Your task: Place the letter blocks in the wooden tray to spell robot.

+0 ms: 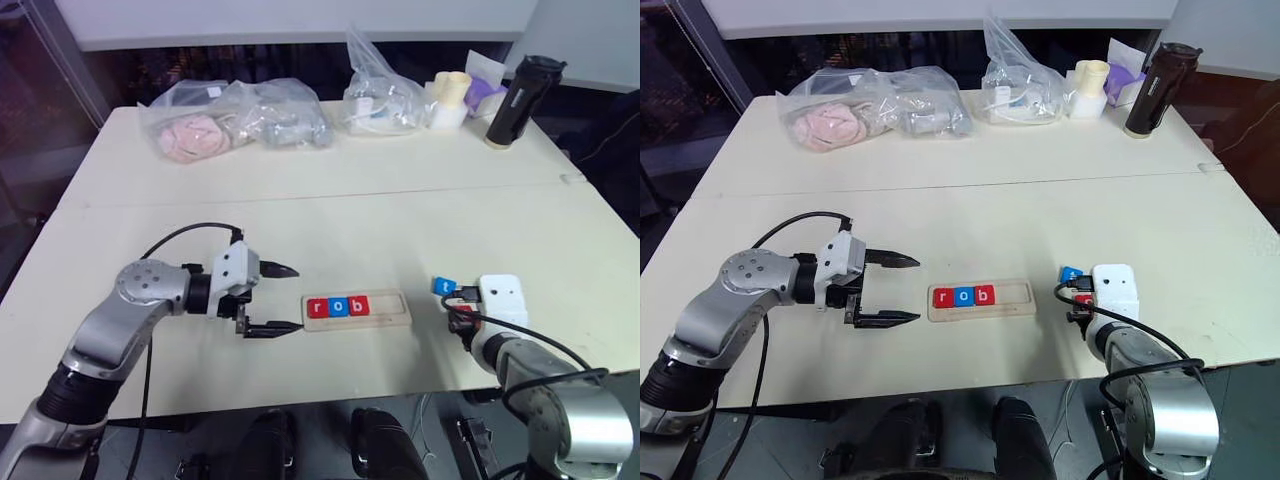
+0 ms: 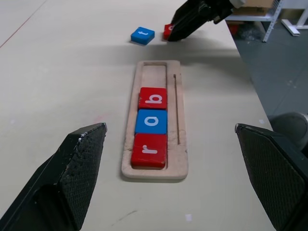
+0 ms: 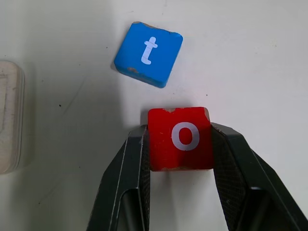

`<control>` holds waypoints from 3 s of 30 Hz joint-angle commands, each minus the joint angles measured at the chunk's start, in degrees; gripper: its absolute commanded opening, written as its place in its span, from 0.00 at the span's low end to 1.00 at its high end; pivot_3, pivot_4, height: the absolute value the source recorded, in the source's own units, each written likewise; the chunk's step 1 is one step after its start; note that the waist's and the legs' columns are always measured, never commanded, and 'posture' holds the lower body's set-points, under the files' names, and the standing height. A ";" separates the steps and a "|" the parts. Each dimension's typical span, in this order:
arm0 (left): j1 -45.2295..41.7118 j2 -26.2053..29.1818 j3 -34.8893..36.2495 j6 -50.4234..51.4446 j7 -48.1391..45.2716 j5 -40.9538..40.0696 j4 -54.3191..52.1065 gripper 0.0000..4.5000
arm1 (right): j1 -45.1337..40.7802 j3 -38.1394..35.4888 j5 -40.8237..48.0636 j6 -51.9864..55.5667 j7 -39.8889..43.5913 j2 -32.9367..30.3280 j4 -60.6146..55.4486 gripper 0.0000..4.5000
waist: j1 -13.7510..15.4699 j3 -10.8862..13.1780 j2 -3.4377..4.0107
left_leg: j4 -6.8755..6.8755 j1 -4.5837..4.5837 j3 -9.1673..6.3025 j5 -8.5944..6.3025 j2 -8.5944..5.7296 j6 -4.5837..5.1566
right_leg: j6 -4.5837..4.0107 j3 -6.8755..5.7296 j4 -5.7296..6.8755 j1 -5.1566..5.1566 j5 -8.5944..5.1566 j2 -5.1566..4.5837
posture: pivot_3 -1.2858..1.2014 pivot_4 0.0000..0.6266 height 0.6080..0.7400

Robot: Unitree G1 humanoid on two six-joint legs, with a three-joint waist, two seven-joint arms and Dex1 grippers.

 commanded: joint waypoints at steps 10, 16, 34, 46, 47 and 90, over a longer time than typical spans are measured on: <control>-0.62 0.21 1.20 -0.61 0.17 -0.56 -1.60 1.00 | -3.04 -2.25 12.97 -0.10 23.15 -24.80 0.09 1.00 | 0.14 0.02 -0.04 | 0.02 0.00 -0.01 0.00 -0.01 0.02 | 0.01 -0.06 -0.03 0.05 0.00 0.03 | 0.52 0.24 1.00; -1.41 0.02 1.05 -0.62 -0.09 -0.51 -1.13 1.00 | 5.82 1.26 10.51 -38.03 47.86 -47.09 12.28 1.00 | 0.32 0.07 -0.12 | 0.03 0.02 -0.13 -0.01 -0.01 0.05 | 0.06 -0.31 -0.26 0.28 -0.03 0.07 | 0.52 0.24 1.00; -1.14 1.15 2.12 0.18 0.36 -0.90 -2.09 1.00 | -5.72 11.64 3.79 -75.87 66.76 -49.99 49.96 1.00 | 0.30 0.11 -0.15 | 0.18 0.26 -0.09 -0.03 0.00 0.09 | 0.06 -0.21 -0.13 0.46 0.00 0.04 | 0.52 0.24 1.00; -0.28 2.12 2.92 0.85 0.75 -1.27 -3.34 1.00 | -8.15 13.54 3.45 -76.01 68.77 -46.75 52.48 1.00 | 0.45 0.09 -0.12 | 0.18 0.27 -0.09 -0.03 0.00 0.08 | 0.03 -0.18 -0.12 0.46 0.02 -0.05 | 0.52 0.24 1.00; -0.20 2.14 3.02 1.02 0.79 -1.31 -3.57 1.00 | -8.13 13.79 3.28 -76.24 68.96 -46.72 52.64 1.00 | 0.45 0.09 -0.12 | 0.18 0.27 -0.09 -0.03 0.00 0.08 | 0.03 -0.18 -0.11 0.46 0.02 -0.06 | 0.52 0.24 1.00; 2.59 2.99 4.85 3.63 3.91 -2.60 -7.78 1.00 | -30.16 31.07 -3.76 -72.82 71.25 -31.32 51.90 0.25 | 1.20 0.07 -0.07 | 0.17 0.34 -0.06 -0.02 -0.04 0.02 | -0.06 -0.16 0.00 0.42 0.08 -0.17 | 0.52 0.24 1.00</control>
